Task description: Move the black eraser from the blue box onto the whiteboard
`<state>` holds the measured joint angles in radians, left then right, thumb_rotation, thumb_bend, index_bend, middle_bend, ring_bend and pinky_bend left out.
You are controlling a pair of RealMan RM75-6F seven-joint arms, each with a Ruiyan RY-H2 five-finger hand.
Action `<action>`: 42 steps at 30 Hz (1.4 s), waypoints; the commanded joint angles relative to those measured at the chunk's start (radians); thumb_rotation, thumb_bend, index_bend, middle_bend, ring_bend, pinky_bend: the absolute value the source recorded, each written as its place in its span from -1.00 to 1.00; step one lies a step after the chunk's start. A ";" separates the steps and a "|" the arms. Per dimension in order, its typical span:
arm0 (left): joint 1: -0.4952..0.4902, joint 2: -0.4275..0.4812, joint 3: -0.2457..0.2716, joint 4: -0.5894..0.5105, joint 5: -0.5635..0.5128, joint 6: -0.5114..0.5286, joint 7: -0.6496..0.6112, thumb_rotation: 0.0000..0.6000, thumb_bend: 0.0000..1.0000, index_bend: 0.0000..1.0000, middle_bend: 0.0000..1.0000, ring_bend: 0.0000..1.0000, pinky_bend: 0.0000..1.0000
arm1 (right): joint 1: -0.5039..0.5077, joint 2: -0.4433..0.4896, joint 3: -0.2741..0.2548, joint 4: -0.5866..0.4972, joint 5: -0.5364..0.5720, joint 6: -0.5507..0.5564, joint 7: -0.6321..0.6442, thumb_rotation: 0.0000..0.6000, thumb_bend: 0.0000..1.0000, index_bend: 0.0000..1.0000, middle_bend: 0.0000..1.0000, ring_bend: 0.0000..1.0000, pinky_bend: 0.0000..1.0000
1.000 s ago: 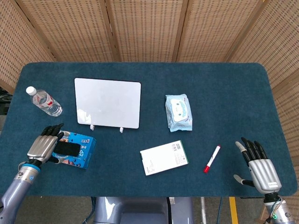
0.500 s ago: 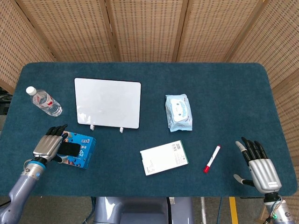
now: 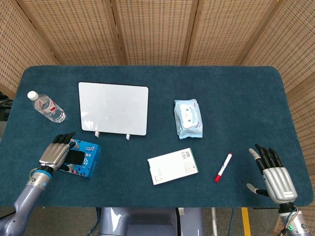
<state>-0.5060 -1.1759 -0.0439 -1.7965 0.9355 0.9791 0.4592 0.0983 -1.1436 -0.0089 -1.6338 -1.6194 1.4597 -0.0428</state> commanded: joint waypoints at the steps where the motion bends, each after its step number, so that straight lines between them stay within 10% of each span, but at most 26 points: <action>1: -0.002 -0.003 0.004 0.004 -0.004 0.002 0.001 1.00 -0.48 -0.32 -1.00 -1.00 -1.00 | 0.000 0.000 0.000 0.000 0.001 0.000 -0.001 1.00 -0.89 -1.00 -1.00 -1.00 -1.00; 34: -0.006 -0.033 -0.062 -0.024 0.063 0.168 -0.036 1.00 -0.35 -0.15 -1.00 -1.00 -1.00 | 0.000 0.001 0.001 0.001 0.004 -0.003 0.008 1.00 -0.89 -1.00 -1.00 -1.00 -1.00; 42: -0.053 -0.218 -0.148 0.197 0.230 0.349 0.001 1.00 -0.35 -0.11 -1.00 -1.00 -1.00 | 0.006 0.003 0.005 0.004 0.018 -0.019 0.024 1.00 -0.89 -1.00 -1.00 -1.00 -1.00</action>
<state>-0.5335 -1.3180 -0.1559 -1.6914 1.0998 1.2738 0.4451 0.1040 -1.1413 -0.0050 -1.6309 -1.6021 1.4416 -0.0205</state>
